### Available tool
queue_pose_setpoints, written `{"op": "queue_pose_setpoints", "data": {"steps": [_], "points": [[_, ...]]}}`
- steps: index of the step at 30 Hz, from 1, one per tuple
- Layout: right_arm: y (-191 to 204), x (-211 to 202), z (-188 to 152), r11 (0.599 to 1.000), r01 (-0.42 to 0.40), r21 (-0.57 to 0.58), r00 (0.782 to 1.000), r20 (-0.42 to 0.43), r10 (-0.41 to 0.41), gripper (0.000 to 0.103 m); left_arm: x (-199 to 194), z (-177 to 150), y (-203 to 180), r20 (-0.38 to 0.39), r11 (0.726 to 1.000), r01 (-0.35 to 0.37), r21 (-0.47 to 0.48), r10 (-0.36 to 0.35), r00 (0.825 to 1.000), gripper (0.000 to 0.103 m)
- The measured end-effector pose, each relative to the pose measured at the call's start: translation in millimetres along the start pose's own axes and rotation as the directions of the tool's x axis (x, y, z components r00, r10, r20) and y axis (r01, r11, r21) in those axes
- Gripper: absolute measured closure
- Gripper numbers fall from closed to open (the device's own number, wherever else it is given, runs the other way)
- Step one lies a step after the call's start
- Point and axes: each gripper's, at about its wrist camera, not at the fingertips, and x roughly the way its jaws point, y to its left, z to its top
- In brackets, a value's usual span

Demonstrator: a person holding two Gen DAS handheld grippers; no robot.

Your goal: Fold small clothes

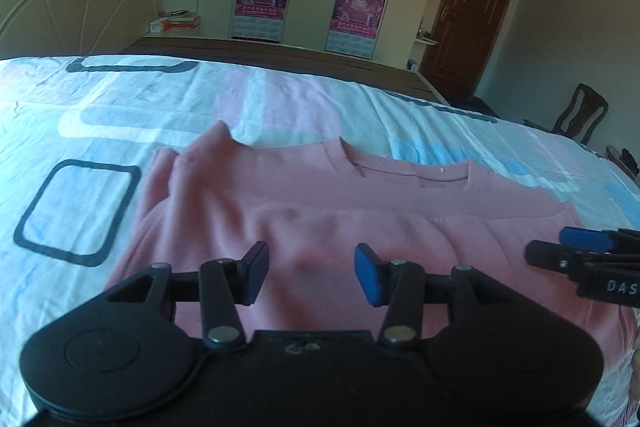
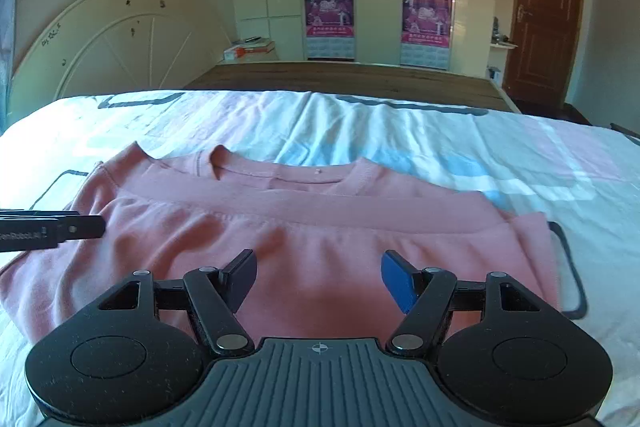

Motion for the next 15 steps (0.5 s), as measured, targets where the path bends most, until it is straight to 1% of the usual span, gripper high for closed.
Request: {"op": "queue_pose_setpoints", "data": {"steps": [1, 2, 3, 4, 5, 6, 8, 9, 11, 13, 14, 15], "points": [[6.1, 8.1, 1.5, 1.0, -0.005, -0.011, 1.0, -0.003, 0.005, 0.035, 6.9, -1.0, -4.3, -0.009, 1.0, -0.014, 0.007, 0.014, 1.0, 0.054], [10.8, 14.4, 1.4, 1.0, -0.008, -0.022, 1.0, -0.01, 0.007, 0.035, 14.5, -2.7, -5.2, -0.031, 1.0, -0.03, 0.007, 0.03, 0.999, 0.051], [12.9, 23.6, -0.6, 0.999, -0.005, -0.039, 0.999, -0.032, 0.004, 0.035, 23.3, -6.5, -2.0, -0.067, 0.999, -0.046, 0.0, 0.046, 0.997, 0.047], [12.6, 32.9, -5.4, 0.998, 0.014, -0.064, 0.998, -0.057, -0.018, 0.035, 27.1, -11.0, 4.5, -0.075, 0.999, -0.038, -0.021, 0.036, 0.997, 0.047], [8.6, 40.9, -12.5, 0.996, 0.035, -0.084, 0.996, -0.082, -0.042, 0.034, 25.4, -14.6, 9.1, -0.056, 0.999, -0.027, -0.029, 0.025, 0.998, 0.047], [-2.3, 42.2, -19.5, 0.998, 0.012, -0.064, 0.998, -0.065, -0.016, 0.032, 23.7, -15.8, 8.9, -0.055, 0.999, -0.032, -0.01, 0.031, 0.998, 0.047], [-8.5, 38.1, -19.5, 0.998, 0.018, -0.055, 0.998, -0.064, -0.022, 0.032, 18.8, -14.6, 6.5, -0.065, 0.999, -0.044, 0.006, 0.044, 0.997, 0.048], [-8.8, 35.2, -16.8, 0.999, 0.014, -0.047, 0.998, -0.068, -0.017, 0.032, 15.8, -13.4, 6.6, -0.069, 0.999, -0.048, -0.009, 0.047, 0.997, 0.05], [-8.5, 24.8, -11.6, 1.0, -0.01, -0.02, 0.999, -0.039, 0.01, 0.032, 8.4, -12.1, 4.4, -0.063, 0.998, -0.061, -0.029, 0.059, 0.996, 0.049], [-2.0, 16.5, -10.0, 0.999, -0.022, -0.026, 1.0, -0.01, 0.022, 0.032, 2.5, -14.3, -0.7, -0.051, 0.997, -0.074, -0.031, 0.073, 0.996, 0.046], [2.1, 16.7, -12.6, 0.999, -0.027, -0.035, 1.0, -0.011, 0.027, 0.032, 3.0, -16.9, -3.0, -0.055, 0.996, -0.082, -0.022, 0.08, 0.995, 0.043], [7.2, 21.6, -17.5, 0.998, -0.03, -0.063, 0.999, -0.029, 0.028, 0.032, 5.8, -20.1, -5.0, -0.065, 0.996, -0.093, -0.004, 0.092, 0.994, 0.041]]}}
